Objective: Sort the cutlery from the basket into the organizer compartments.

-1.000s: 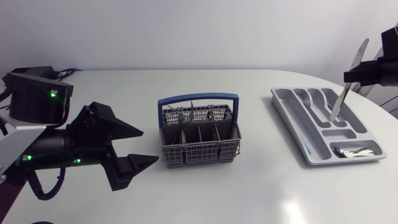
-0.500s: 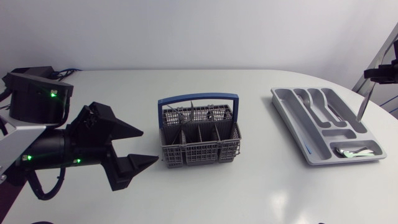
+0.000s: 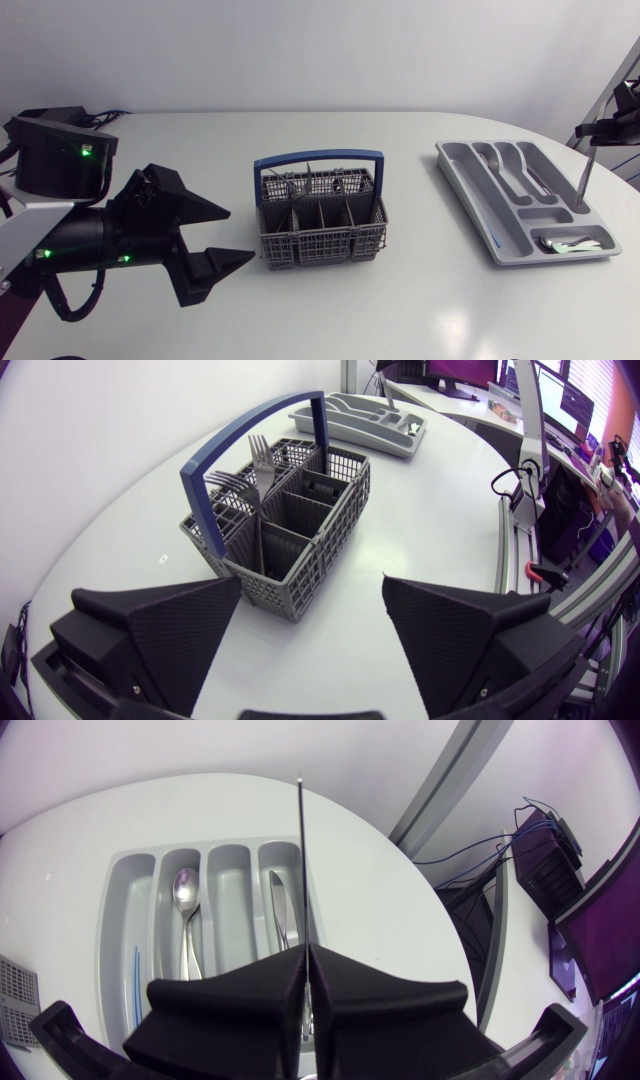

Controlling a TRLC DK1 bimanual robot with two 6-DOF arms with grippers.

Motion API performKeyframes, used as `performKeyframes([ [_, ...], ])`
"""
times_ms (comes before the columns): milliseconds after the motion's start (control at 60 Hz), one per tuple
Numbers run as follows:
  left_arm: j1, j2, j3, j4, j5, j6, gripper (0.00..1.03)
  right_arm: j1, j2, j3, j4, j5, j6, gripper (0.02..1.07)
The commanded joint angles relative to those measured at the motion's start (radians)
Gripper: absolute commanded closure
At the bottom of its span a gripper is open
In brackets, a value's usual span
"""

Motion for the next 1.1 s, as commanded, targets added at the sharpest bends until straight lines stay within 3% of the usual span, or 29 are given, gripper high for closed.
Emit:
performKeyframes([
  [0,-0.002,0.015,-0.011,0.0,0.0,-0.019,0.05,-0.002,0.052,0.065,-0.027,0.016,-0.02,1.01],
  [300,-0.002,0.015,-0.012,0.0,0.0,-0.019,0.05,0.041,0.15,0.15,-0.101,0.076,-0.025,1.01],
  [867,0.004,0.006,-0.012,-0.013,0.0,-0.018,0.05,0.08,0.452,0.427,-0.138,0.165,0.029,1.01],
  [1083,0.002,0.007,-0.008,-0.014,0.0,-0.018,0.05,0.103,0.487,0.456,-0.147,0.165,0.042,1.01],
])
